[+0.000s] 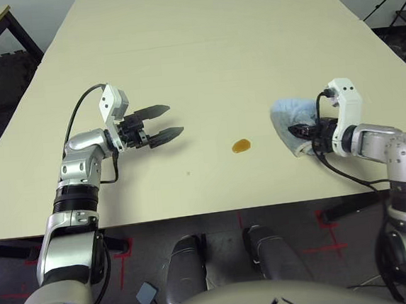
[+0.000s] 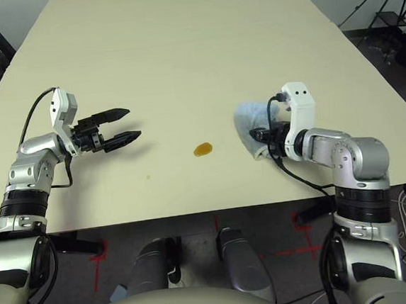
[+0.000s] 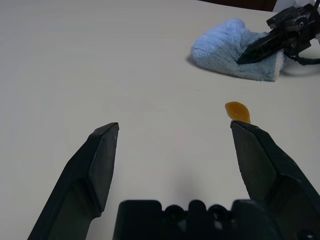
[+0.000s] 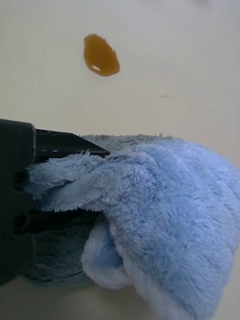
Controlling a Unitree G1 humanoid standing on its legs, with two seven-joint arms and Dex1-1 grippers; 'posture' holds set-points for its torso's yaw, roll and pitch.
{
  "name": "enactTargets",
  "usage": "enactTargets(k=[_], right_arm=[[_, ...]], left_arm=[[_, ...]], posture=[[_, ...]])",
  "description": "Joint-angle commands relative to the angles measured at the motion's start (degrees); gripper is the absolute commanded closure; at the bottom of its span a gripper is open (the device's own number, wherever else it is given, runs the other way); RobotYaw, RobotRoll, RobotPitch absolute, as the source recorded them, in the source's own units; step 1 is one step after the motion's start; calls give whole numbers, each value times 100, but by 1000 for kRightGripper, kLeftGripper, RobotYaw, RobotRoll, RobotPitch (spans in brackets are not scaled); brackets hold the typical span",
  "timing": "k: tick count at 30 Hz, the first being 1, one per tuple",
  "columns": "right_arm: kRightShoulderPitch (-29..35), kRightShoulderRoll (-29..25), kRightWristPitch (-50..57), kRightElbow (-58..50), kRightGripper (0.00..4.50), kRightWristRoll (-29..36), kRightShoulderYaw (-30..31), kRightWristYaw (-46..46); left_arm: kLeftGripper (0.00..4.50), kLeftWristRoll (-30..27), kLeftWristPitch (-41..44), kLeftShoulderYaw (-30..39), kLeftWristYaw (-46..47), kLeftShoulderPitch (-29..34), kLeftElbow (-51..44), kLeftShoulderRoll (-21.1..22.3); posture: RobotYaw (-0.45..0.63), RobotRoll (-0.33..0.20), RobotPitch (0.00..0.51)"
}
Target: Wipe the water off the table with a rag.
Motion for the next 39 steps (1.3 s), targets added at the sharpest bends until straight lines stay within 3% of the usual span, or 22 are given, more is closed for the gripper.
enactTargets(k=[1, 13, 24, 39], right_arm=[[240, 415, 287, -227, 4358, 122, 347, -187], [277, 1095, 602, -515, 4359, 230, 955, -272], [163, 986, 788, -574, 4359, 533, 1979, 114], [-33, 916, 350, -105, 4359, 341, 1977, 92]], left_arm=[[0, 66, 91, -77, -108, 26, 77, 53], [0, 79, 234, -91, -301, 134, -17, 141], [0, 45, 447, -185, -541, 245, -178, 256], [0, -116, 1129, -363, -1128, 733, -1042, 598]], posture=[[-200, 0, 155], [-202, 0, 170], [-205, 0, 190], [-190, 0, 190]])
